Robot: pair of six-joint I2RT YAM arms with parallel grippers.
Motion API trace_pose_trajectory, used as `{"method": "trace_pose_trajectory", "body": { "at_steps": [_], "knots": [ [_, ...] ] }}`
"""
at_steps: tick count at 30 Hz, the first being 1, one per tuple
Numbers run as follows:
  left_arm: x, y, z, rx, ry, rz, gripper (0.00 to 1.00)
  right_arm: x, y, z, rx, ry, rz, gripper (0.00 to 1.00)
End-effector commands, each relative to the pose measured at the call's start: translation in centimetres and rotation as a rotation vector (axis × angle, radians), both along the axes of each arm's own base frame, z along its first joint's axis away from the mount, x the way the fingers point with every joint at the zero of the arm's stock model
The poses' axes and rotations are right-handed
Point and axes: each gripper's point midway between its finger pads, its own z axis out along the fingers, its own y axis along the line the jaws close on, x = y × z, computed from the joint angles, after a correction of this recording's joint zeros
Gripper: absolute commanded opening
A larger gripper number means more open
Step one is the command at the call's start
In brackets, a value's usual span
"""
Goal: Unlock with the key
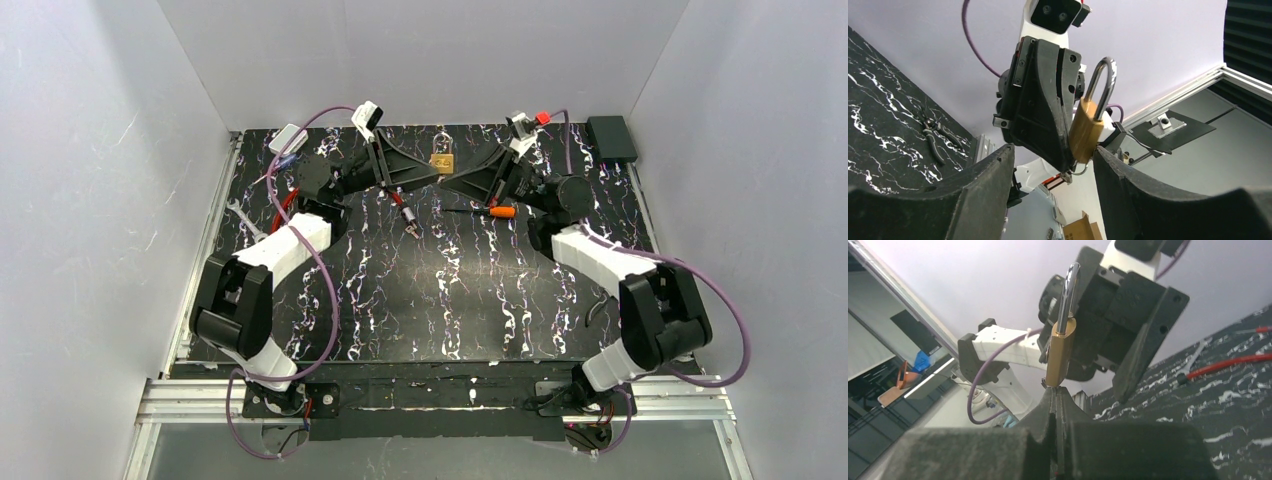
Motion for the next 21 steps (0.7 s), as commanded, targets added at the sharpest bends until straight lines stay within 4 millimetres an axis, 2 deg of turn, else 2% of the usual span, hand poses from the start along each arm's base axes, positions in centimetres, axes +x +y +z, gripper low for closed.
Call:
{"method": "trace_pose_trajectory", "body": {
  "at_steps": [1, 5, 9, 16, 21],
  "knots": [
    [-1.6, 0.9, 2.5, 0.005, -0.133, 0.015, 0.56, -0.7, -0.5, -0.3, -0.09, -0.075, -0.068, 0.01],
    [-1.6, 0.9, 2.5, 0.007, -0.135, 0.013, 0.48, -0.2, -0.5, -1.5, -0.174, -0.061, -0.124, 0.01],
    [-1.6, 0.8, 2.3, 0.011, -0.133, 0.009, 0.4, -0.3, -0.4, -1.7, -0.194, -0.047, -0.116, 0.01],
    [-1.6, 0.8, 2.2, 0.014, -0.133, 0.005, 0.35, 0.2, -0.2, -2.5, -0.224, -0.027, -0.125, 0.01],
    [-1.6, 0.6, 1.9, 0.017, -0.125, -0.004, 0.29, 0.2, -0.2, -2.3, -0.223, -0.033, -0.126, 0.01]
  ]
}}
